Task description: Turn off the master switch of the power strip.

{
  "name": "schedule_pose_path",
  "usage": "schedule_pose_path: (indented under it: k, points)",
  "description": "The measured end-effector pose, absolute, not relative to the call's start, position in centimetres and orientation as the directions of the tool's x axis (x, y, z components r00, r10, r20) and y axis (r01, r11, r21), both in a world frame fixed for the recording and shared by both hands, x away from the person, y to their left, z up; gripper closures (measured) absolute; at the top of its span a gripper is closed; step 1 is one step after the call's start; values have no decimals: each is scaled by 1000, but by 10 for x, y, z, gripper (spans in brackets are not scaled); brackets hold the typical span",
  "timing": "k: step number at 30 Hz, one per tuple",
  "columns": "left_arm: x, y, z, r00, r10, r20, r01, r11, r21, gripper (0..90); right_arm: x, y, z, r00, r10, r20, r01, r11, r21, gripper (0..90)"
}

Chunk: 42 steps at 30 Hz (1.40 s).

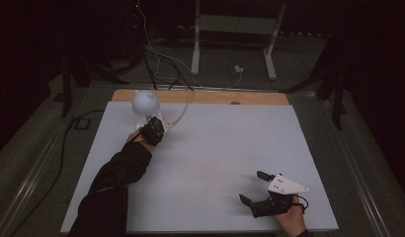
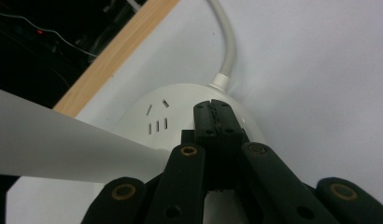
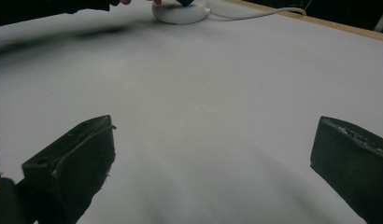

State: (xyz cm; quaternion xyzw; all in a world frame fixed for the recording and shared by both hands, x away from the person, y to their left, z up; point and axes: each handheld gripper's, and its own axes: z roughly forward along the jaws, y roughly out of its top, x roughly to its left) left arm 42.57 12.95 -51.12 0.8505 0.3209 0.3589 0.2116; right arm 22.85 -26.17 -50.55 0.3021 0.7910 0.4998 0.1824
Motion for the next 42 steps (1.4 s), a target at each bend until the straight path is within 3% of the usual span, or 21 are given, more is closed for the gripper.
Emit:
schedule_pose_path:
  k: [29,30,35,38,40,41,42]
  points:
    - [418,128,-488,544,754,369,398,-619,677,891,229,-263,-505,-746,665,17,297,310,903,0]
    - [417,128,-487,548,753,364,399,-618,678,841,229,-263,-505,-746,666,18,298,310,903,0]
    - [409,127,-482,573,750,330,404,-609,683,788,229,-263,-505,-746,666,17,297,309,903,0]
    - [404,127,-479,594,747,299,411,-601,685,645,229,-263,-505,-746,666,18,298,308,904,0]
    - [401,127,-478,611,747,262,424,-588,689,603,229,-263,-505,-746,666,18,297,308,904,0]
    - [399,126,-477,614,745,260,426,-590,686,514,229,-263,-505,-746,666,18,297,308,904,0]
    - [398,126,-476,623,742,246,432,-589,683,514,229,-263,-505,-746,666,18,297,308,904,0]
